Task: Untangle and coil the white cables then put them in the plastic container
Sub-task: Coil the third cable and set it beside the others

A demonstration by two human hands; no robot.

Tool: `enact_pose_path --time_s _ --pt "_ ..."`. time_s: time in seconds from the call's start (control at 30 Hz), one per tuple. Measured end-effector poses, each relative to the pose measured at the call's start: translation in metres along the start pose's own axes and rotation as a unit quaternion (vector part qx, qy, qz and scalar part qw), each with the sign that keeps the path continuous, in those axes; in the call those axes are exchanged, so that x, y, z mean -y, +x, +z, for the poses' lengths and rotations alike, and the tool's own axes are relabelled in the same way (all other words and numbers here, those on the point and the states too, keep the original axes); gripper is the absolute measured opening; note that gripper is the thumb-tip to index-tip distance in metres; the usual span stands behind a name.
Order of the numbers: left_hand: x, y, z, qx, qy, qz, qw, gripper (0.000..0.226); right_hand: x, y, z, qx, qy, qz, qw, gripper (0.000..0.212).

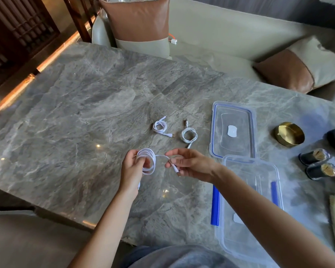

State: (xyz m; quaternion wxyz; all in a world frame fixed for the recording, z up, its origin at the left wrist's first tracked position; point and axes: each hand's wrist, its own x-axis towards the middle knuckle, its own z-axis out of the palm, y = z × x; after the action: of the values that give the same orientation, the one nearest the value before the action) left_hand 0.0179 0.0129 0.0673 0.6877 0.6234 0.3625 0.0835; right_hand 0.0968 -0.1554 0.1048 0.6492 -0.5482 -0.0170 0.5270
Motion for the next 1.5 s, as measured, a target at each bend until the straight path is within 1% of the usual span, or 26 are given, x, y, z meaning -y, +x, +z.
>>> enact_pose_path --time_s 0.07,0.13,0.2,0.27,0.33,0.43,0.5,0.57,0.63,0.7,0.73,0.83,0.9,0.93,1.0,1.07,1.13,1.17,1.23,1.3,1.37,1.43,1.47,1.5 --pt "0.001 -0.002 0.005 -0.019 0.031 0.055 0.998 0.026 0.003 0.000 0.002 0.042 0.077 0.024 0.996 0.032" --pt "0.002 -0.006 0.010 -0.033 0.054 0.086 0.994 0.023 0.003 0.003 0.009 0.035 0.081 0.006 0.996 0.035" --pt "0.003 -0.010 0.015 -0.021 0.066 0.095 0.993 0.016 0.001 0.007 0.017 -0.020 0.064 -0.062 0.996 0.032" --pt "0.004 -0.018 0.020 0.023 0.048 0.075 0.996 0.012 -0.001 0.011 0.022 -0.089 0.050 -0.155 0.983 0.029" --pt "0.002 -0.028 0.025 0.073 0.022 0.043 0.996 0.014 -0.002 0.013 0.024 -0.144 -0.024 -0.229 0.962 0.028" --pt "-0.005 -0.033 0.024 0.114 -0.040 -0.026 0.992 0.016 -0.003 0.011 0.025 -0.182 -0.169 -0.289 0.925 0.025" --pt "-0.012 -0.033 0.019 0.131 -0.081 -0.075 0.985 0.014 -0.002 0.007 0.024 -0.194 -0.243 -0.312 0.898 0.024" --pt "-0.016 -0.032 0.015 0.137 -0.103 -0.095 0.981 0.014 -0.001 0.002 0.021 -0.210 -0.319 -0.322 0.866 0.023" --pt "-0.016 -0.035 0.014 0.132 -0.099 -0.099 0.981 0.013 -0.002 -0.003 0.019 -0.215 -0.347 -0.320 0.855 0.025" --pt "-0.016 -0.038 0.016 0.127 -0.107 -0.105 0.980 0.013 -0.005 -0.004 0.019 -0.220 -0.328 -0.308 0.865 0.029" --pt "-0.016 -0.040 0.018 0.126 -0.111 -0.103 0.980 0.012 -0.006 -0.003 0.020 -0.223 -0.298 -0.297 0.879 0.029" --pt "-0.018 -0.042 0.026 0.108 -0.115 -0.085 0.984 0.013 -0.011 -0.001 0.021 -0.216 -0.133 -0.227 0.940 0.027" --pt "-0.018 -0.043 0.030 0.091 -0.104 -0.065 0.988 0.012 -0.015 -0.002 0.020 -0.181 -0.018 -0.165 0.969 0.025" --pt "-0.018 -0.043 0.031 0.085 -0.095 -0.055 0.990 0.012 -0.017 -0.002 0.020 -0.166 0.006 -0.146 0.975 0.023" --pt "-0.017 -0.043 0.032 0.078 -0.079 -0.039 0.993 0.012 -0.020 -0.002 0.019 -0.157 -0.014 -0.140 0.978 0.020" --pt "-0.018 -0.041 0.032 0.081 -0.100 -0.054 0.990 0.018 -0.019 -0.003 0.016 -0.143 -0.025 -0.147 0.978 0.016" --pt "-0.022 -0.037 0.032 0.094 -0.188 -0.105 0.972 0.023 -0.020 -0.004 0.014 -0.097 0.027 -0.152 0.983 0.016" --pt "-0.024 -0.035 0.032 0.105 -0.234 -0.128 0.958 0.023 -0.021 -0.004 0.012 -0.069 0.064 -0.148 0.984 0.021" --pt "-0.029 -0.032 0.032 0.140 -0.301 -0.151 0.931 0.020 -0.022 -0.007 0.010 -0.017 0.125 -0.132 0.983 0.030" --pt "-0.034 -0.031 0.031 0.172 -0.360 -0.160 0.903 0.019 -0.021 -0.007 0.008 0.013 0.152 -0.125 0.980 0.028" --pt "-0.039 -0.028 0.028 0.196 -0.405 -0.185 0.874 0.014 -0.019 -0.006 0.009 0.015 0.164 -0.116 0.980 0.025" --pt "-0.043 -0.024 0.021 0.236 -0.427 -0.222 0.844 0.014 -0.017 -0.005 0.007 -0.014 0.147 -0.106 0.983 0.017" --pt "-0.044 -0.020 0.017 0.260 -0.419 -0.242 0.836 0.017 -0.016 -0.004 0.005 -0.033 0.130 -0.101 0.986 0.013" --pt "-0.044 -0.016 0.013 0.279 -0.395 -0.257 0.837 0.023 -0.015 -0.003 0.004 -0.052 0.109 -0.096 0.988 0.010"
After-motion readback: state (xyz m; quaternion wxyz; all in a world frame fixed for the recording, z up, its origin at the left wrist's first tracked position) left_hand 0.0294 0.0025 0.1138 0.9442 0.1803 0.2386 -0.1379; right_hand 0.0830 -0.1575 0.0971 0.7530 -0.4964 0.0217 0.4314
